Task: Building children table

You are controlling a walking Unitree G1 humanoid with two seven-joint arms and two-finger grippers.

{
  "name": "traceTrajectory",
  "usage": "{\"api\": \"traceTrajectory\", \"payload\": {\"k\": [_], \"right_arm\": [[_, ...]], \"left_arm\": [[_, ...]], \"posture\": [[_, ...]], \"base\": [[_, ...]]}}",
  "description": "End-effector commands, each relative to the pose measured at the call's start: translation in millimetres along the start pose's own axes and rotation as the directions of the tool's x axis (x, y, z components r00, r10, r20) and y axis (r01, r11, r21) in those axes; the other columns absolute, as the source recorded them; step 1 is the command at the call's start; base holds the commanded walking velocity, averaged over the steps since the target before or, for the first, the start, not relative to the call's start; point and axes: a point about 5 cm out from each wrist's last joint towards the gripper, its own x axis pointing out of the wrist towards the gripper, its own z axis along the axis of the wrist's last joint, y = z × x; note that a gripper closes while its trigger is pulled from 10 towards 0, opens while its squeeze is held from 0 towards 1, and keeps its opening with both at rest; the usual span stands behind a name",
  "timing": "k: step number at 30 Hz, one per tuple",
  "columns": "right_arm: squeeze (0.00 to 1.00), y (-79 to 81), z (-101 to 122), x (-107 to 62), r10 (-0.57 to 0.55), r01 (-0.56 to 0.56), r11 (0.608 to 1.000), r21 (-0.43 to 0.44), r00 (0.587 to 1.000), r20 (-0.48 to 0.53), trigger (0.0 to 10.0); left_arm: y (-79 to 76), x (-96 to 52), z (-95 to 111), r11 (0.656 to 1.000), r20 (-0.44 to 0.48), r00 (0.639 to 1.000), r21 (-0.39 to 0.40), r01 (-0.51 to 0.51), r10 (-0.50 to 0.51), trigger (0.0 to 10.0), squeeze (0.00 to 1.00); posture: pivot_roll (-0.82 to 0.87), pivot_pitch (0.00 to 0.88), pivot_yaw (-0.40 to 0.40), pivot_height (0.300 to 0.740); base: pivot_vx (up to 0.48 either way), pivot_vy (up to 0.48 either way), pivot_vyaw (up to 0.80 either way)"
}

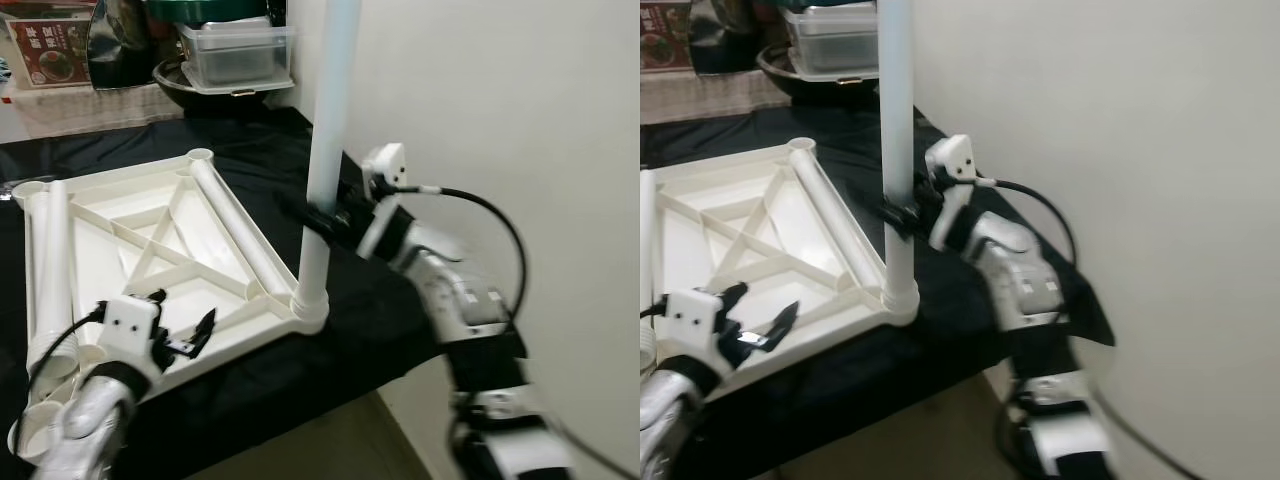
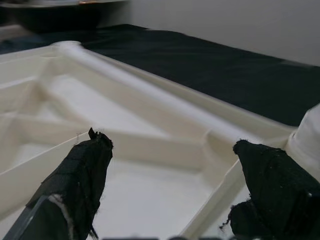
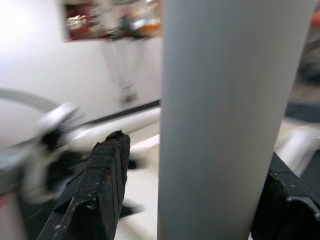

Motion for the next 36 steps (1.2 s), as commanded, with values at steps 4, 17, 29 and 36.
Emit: {"api": "traceTrajectory", "payload": {"k": [4,17,29,36], "right_arm": [[0.0,5.1,-11.1,13.2,0.067,-0.067,0.998,0.008,0.997,-0.037,4.5],[0.0,-51.4,-23.0,-30.9,-0.922,0.919,0.355,0.172,0.374,-0.1,0.0],[0.0,-3.3,15.0,19.7,-0.529,0.486,0.838,0.249,0.835,0.151,10.0],[0.0,13.7,38.0,18.6,-0.135,0.104,0.982,0.157,0.97,0.203,10.0]], "left_arm": [[-3.1,0.1,-4.6,0.999,-0.011,1.0,-0.042,0.026,-0.027,10.0,0.0],[1.2,-5.7,-3.0,0.995,0.042,0.999,-0.093,-0.024,0.028,10.0,0.0],[2.9,-3.5,-2.9,0.992,0.054,0.998,-0.125,-0.012,0.018,10.0,0.0],[3.4,-3.1,-3.3,0.991,0.061,0.998,-0.135,-0.018,0.027,10.0,0.0]], "posture": [[0.14,0.0,-0.106,0.74],[0.14,0.0,-0.109,0.74],[0.12,0.0,-0.101,0.74],[0.13,0.0,-0.112,0.74]], "base": [[0.0,0.0,0.0],[0.0,0.0,0.0],[0.0,0.0,0.0],[0.0,0.0,0.0]]}}
